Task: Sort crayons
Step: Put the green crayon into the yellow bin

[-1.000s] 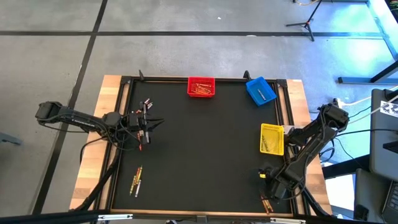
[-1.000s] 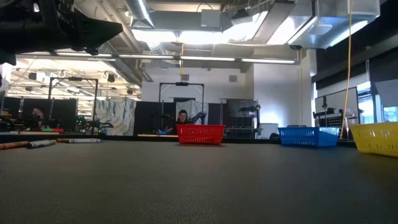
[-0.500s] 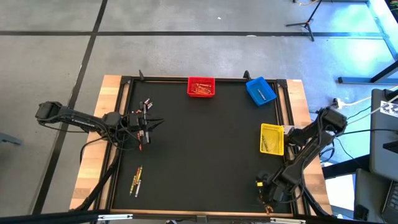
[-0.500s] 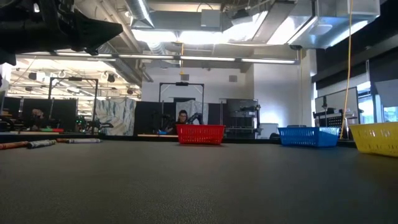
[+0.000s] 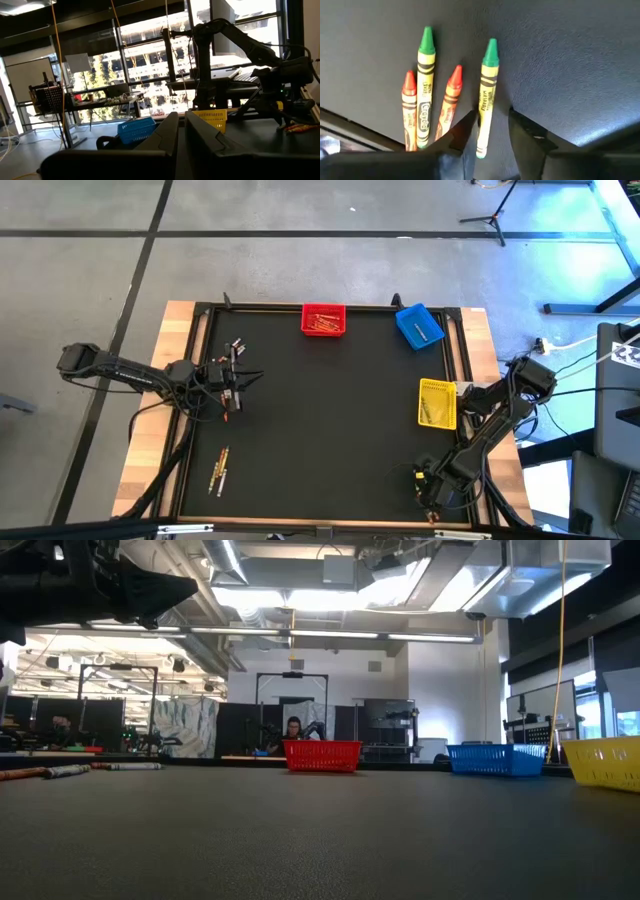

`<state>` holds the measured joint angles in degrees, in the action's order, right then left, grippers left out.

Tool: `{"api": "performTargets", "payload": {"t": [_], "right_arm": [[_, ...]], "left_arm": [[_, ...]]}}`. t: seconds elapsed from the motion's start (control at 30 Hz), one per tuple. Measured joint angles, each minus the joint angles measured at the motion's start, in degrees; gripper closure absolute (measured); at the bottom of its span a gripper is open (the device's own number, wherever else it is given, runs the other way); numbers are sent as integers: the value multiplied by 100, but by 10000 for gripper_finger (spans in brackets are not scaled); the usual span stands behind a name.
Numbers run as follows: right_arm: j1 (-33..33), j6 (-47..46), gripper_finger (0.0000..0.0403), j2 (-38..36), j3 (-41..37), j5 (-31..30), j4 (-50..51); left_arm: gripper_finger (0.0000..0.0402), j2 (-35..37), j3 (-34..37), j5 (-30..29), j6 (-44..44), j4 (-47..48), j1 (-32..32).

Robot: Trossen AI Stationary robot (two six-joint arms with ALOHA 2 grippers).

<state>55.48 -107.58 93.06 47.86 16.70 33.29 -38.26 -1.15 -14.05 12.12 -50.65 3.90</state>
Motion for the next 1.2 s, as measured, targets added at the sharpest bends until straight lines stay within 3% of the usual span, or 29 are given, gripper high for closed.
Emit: {"api": "performTargets", "payload": {"t": [0.4, 0.67, 1.2], "right_arm": [[4, 12, 351, -17, 14, -500, 647], [1, 570, 392, -23, 15, -622, 787], [-4, 745, 391, -911, -20, -1588, 1103]], "left_arm": [[376, 1, 0, -2, 4, -2, 0], [376, 0, 0, -4, 4, -2, 0], [376, 2, 0, -4, 5, -20, 0]]}}
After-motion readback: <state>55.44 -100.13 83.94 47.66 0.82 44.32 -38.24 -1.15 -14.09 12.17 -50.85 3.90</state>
